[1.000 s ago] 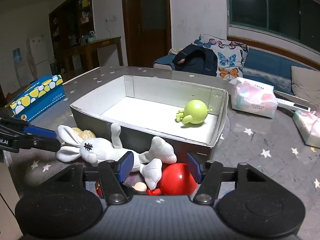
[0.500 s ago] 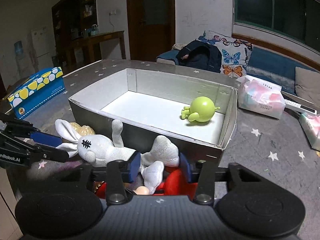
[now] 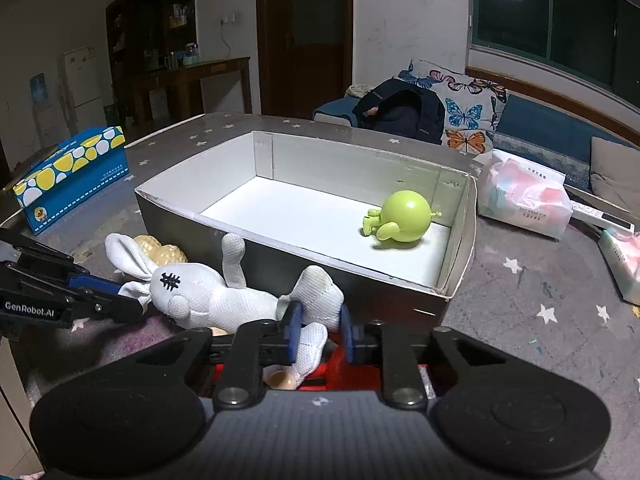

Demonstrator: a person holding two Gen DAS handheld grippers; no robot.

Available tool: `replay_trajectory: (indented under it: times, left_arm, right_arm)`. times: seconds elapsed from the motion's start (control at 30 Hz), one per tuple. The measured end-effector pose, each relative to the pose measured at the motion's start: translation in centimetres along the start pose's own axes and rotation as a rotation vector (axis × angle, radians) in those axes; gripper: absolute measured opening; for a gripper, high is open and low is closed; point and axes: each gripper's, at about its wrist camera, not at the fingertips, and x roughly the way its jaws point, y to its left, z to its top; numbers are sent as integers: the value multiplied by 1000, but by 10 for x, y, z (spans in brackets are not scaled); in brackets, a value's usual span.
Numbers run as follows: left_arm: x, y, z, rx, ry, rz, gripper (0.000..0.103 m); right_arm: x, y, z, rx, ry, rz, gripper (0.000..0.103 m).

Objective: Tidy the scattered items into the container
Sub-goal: 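Grasp the rabbit body with the left gripper while the right gripper grasps its leg, then lift the rabbit with both grippers into the box and open them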

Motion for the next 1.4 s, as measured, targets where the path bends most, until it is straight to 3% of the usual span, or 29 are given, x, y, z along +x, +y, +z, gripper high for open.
replay_trajectory:
  times: [0.2,0.77,1.17,1.4]
  left_arm:
    - [-20,-4,0,11,-53,-37,5]
    - [-54,-5,19,-48,-154,-99,2]
    - [-66,-5,93,-21,-305,-101,2]
    - [-28,-3,145,5,-292,-60,2]
  right_arm:
    - [-17,7,0,-18,-35,5,9]
    - [-67,27,31,-83,-220,1,5]
    - [-70,13,76,-68,-322,-43,4]
    - [-41,-4,101,-24,-296,-81,4]
